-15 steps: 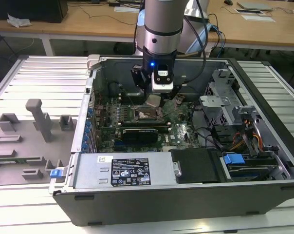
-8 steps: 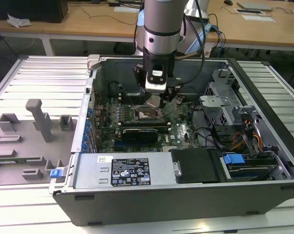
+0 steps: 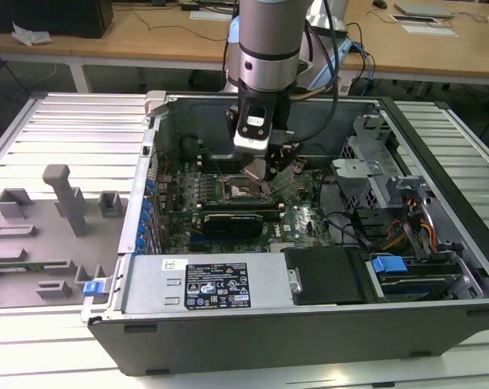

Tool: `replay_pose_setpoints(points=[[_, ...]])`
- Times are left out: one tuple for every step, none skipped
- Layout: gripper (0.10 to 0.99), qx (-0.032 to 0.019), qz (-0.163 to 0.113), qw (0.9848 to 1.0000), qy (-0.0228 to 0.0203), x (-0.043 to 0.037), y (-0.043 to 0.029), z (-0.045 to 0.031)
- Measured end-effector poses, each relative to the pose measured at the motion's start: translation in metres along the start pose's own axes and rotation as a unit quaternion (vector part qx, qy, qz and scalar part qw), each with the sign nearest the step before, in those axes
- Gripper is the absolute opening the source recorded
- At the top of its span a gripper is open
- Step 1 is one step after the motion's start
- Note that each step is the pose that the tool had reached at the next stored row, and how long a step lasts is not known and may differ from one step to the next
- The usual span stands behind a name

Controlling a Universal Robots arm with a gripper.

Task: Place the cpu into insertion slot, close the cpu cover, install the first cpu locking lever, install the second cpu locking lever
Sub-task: 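Place the cpu into insertion slot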

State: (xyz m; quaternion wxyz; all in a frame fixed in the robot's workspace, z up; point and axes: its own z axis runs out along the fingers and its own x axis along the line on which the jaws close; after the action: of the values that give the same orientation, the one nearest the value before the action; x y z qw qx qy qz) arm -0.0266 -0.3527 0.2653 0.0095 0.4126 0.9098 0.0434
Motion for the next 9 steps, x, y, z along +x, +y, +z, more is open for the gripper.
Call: replay_pose_setpoints(points=[[0.533, -0.0002, 0.01, 1.0, -0.0009, 0.0, 0.0, 0.0001], [0.533, -0.0003, 0.02, 0.9998, -0.0019, 0.0, 0.0, 0.0003], [0.533, -0.0004, 0.027, 0.9996, -0.0025, 0.0, 0.0, 0.0003], [0.533, -0.0007, 0.04, 0.9992, -0.0036, 0.0, 0.0, 0.0005], [0.533, -0.0008, 0.047, 0.9989, -0.0041, 0.0, 0.0, 0.0007], [0.533, -0.001, 0.063, 0.998, -0.0056, 0.0, 0.0, 0.001], [0.533, -0.0011, 0.07, 0.9975, -0.0062, 0.0, -0.0001, 0.0011], [0.533, -0.0014, 0.08, 0.9967, -0.0071, 0.0, -0.0001, 0.0014], [0.533, -0.0017, 0.096, 0.9953, -0.0085, 0.0, -0.0001, 0.0018]])
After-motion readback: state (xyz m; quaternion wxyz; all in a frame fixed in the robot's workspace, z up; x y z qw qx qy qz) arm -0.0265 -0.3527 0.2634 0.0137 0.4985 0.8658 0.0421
